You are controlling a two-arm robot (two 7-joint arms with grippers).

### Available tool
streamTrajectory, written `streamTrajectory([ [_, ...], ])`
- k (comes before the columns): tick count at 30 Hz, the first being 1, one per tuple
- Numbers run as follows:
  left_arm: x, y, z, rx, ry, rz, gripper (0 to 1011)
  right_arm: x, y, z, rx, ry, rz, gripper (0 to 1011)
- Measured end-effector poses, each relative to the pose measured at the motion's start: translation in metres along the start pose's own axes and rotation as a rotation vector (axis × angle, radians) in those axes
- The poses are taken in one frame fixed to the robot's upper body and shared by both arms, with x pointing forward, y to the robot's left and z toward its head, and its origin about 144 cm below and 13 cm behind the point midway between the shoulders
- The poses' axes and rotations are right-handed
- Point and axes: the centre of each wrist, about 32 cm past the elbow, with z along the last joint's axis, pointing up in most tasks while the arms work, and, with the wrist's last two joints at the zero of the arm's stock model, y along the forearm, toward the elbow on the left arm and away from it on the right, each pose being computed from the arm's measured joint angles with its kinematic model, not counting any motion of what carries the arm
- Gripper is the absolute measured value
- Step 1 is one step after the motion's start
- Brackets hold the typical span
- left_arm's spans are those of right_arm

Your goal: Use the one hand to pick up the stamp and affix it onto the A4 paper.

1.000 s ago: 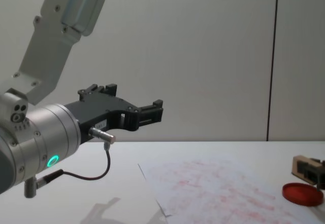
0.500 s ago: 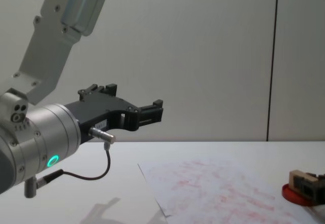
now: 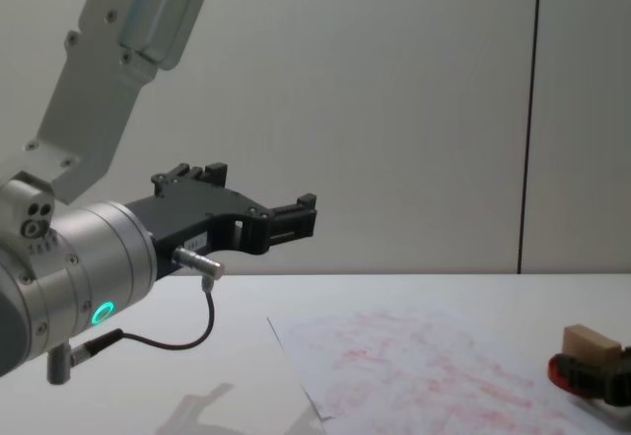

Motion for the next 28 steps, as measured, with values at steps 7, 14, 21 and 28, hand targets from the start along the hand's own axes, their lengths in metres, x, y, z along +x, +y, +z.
streamTrajectory([
  [7,0.0,0.0,0.0,0.0,0.0,0.0,993,-0.001,-0.001,0.006,0.047,-0.008,-0.003,764],
  [14,0.0,0.0,0.0,0.0,0.0,0.0,993,-0.004,-0.008,0.019,0.124,-0.026,-0.008,963],
  [21,0.0,0.0,0.0,0.0,0.0,0.0,993,-0.013,-0.018,0.036,0.209,-0.05,-0.021,1001],
  [28,0.0,0.0,0.0,0.0,0.0,0.0,993,-0.029,-0.032,0.052,0.285,-0.072,-0.042,1001],
])
